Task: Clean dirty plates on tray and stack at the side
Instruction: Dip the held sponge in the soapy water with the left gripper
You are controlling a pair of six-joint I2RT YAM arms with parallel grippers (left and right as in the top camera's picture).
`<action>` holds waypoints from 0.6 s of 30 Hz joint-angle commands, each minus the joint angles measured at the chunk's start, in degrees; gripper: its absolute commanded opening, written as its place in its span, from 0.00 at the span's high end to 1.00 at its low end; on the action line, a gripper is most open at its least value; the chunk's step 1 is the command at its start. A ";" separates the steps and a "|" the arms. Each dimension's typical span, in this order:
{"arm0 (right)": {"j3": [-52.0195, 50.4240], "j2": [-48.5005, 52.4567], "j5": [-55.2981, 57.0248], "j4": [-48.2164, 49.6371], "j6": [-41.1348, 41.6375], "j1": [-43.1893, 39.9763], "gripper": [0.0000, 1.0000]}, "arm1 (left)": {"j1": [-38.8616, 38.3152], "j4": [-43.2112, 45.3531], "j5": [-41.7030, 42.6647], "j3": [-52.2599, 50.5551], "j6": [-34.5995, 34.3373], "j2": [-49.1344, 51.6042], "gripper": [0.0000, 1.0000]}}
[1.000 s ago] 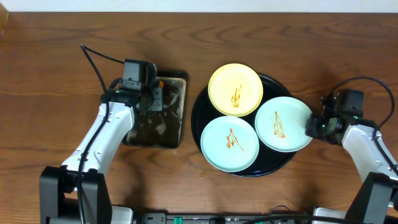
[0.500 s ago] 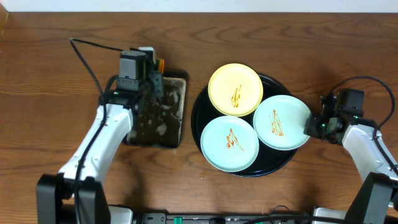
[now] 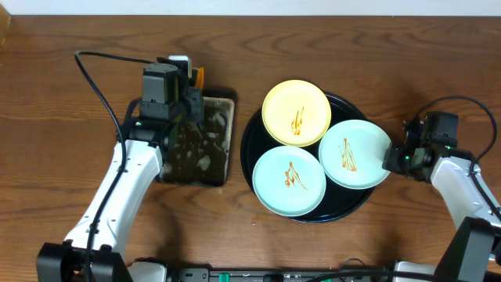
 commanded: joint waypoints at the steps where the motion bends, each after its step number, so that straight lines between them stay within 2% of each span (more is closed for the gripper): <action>1: 0.59 0.26 1.01 -0.28 -0.11 -0.33 0.99 | -0.09 -3.10 0.13 0.94 -6.71 1.42 0.93; 5: 0.59 0.26 1.01 -0.31 -0.11 -0.33 0.99 | -0.20 -7.65 1.53 0.94 -13.88 5.25 0.92; 10: 0.59 0.26 1.01 -0.48 -0.11 -0.33 0.99 | -1.92 -7.91 8.02 0.94 -13.90 11.72 0.92; 18: 0.59 0.26 1.01 -0.52 -0.11 -0.33 0.99 | -7.67 -7.08 8.26 0.94 -13.90 18.05 0.93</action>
